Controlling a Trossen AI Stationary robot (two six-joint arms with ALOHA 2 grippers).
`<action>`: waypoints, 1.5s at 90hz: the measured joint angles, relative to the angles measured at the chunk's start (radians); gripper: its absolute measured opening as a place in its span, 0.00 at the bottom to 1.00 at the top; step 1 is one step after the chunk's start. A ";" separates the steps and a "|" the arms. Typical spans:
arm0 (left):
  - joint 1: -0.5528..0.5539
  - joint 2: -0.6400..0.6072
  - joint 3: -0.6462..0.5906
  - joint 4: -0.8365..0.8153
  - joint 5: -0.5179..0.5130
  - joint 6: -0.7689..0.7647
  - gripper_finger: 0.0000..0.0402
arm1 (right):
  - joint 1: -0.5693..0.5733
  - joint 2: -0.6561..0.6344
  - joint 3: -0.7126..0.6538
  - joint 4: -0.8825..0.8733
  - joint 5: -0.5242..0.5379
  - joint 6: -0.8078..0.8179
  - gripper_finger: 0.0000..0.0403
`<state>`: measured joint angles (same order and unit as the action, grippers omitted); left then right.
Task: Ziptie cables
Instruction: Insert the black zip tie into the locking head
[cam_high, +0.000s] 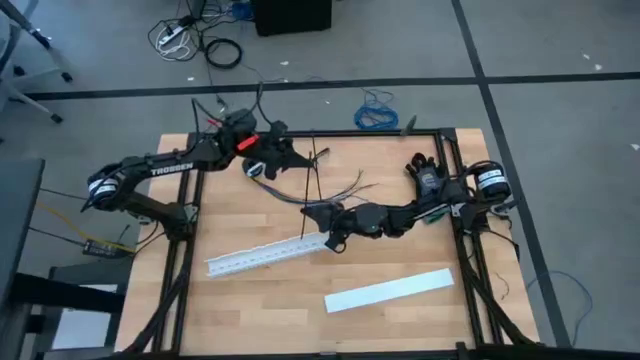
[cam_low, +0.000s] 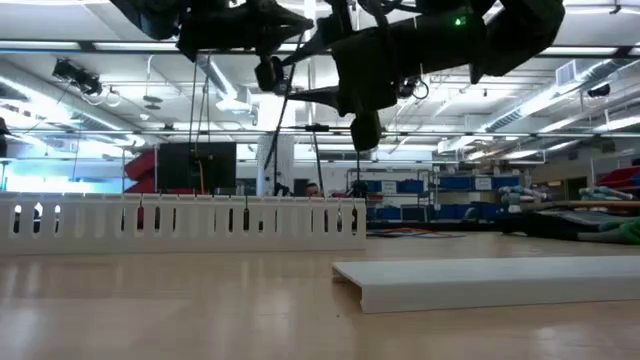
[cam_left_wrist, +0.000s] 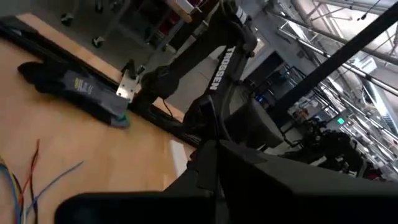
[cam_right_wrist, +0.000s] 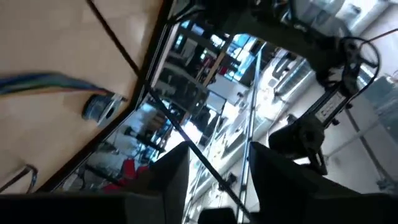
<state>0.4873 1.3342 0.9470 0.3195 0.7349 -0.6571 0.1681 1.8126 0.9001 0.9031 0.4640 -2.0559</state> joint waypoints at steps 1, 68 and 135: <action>0.001 0.000 0.000 0.003 0.000 0.000 0.00 | 0.001 0.000 0.000 0.000 -0.003 0.003 0.40; 0.063 0.000 0.001 0.038 0.010 0.054 0.00 | 0.032 0.000 0.000 -0.014 -0.009 0.171 0.31; 0.064 0.000 0.001 0.097 0.014 0.077 0.00 | 0.032 0.001 0.000 -0.020 -0.008 0.315 0.26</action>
<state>0.5508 1.3342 0.9478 0.4166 0.7490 -0.5797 0.2005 1.8133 0.8997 0.8833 0.4558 -1.7413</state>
